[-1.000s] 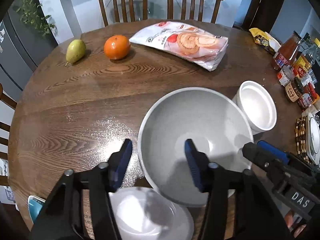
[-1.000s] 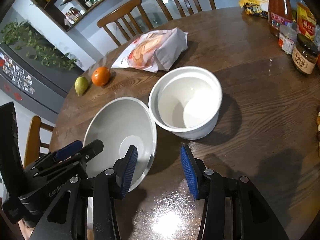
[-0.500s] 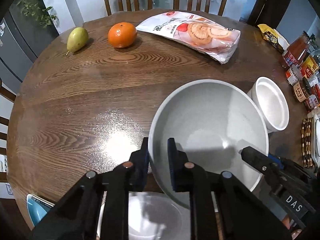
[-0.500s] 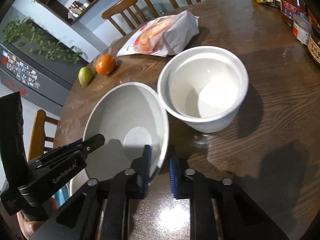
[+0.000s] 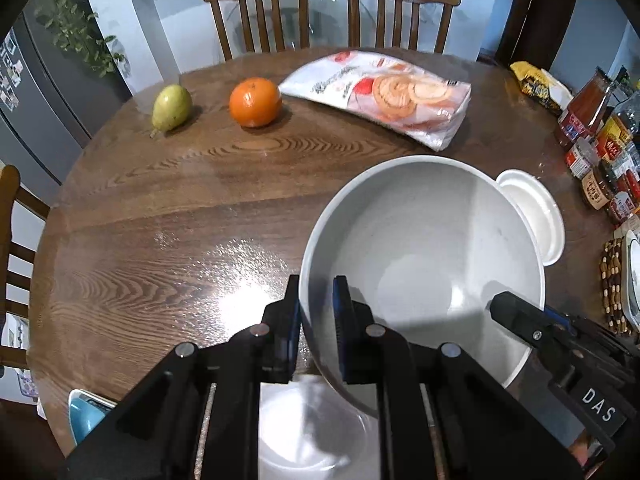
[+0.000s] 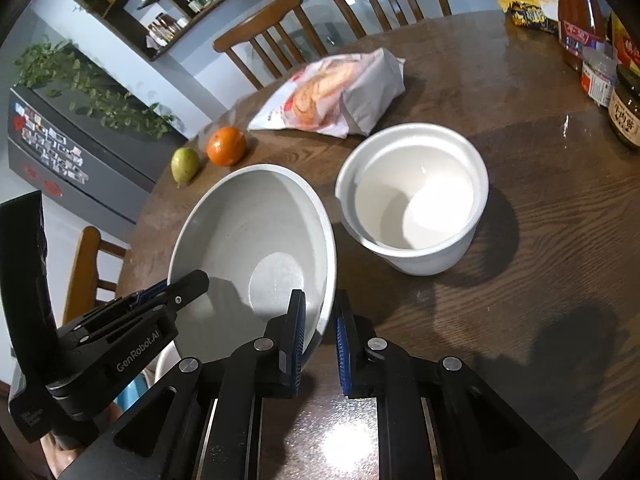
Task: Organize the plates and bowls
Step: 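Lift the large white bowl and carry it over the teal plate stack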
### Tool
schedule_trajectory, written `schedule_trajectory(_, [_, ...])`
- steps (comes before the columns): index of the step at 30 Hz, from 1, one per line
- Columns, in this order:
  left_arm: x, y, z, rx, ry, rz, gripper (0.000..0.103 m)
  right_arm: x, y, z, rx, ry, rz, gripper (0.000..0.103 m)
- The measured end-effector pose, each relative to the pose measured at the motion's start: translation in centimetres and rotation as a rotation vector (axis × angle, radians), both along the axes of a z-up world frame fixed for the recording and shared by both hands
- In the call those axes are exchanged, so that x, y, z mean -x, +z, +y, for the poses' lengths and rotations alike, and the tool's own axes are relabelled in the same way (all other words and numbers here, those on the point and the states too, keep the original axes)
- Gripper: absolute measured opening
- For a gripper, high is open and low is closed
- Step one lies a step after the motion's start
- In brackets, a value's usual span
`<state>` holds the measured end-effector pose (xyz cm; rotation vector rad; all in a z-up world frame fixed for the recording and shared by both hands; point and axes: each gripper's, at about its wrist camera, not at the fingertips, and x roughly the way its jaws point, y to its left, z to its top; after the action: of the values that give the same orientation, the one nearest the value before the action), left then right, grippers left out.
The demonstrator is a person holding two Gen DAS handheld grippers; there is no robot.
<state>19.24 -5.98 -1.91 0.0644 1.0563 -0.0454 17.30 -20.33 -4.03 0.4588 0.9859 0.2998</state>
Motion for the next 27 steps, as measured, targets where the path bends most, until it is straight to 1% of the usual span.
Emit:
schedule_trajectory(6, [1.9, 2.5, 0.0, -0.016, -0.001, -0.073, 0.014, 1.6, 2.4, -0.1, -0.019, 0.004, -0.062, 0.015])
schedule_trajectory(13, [4.9, 4.5, 0.4, -0.006, 0.014, -0.129, 0.016, 4.1, 4.5, -0.2, -0.051, 0.014, -0.114, 0.015])
schedule_trajectory(21, [8.5, 5.9, 1.0, -0.039, 0.059, -0.188, 0.016, 7.4, 5.8, 1.0, -0.045, 0.059, -0.153, 0.015])
schedule_trajectory(27, [10.7, 6.1, 2.0, -0.039, 0.094, -0.193, 0.016, 9.3, 6.1, 1.8, -0.043, 0.095, -0.163, 0.015])
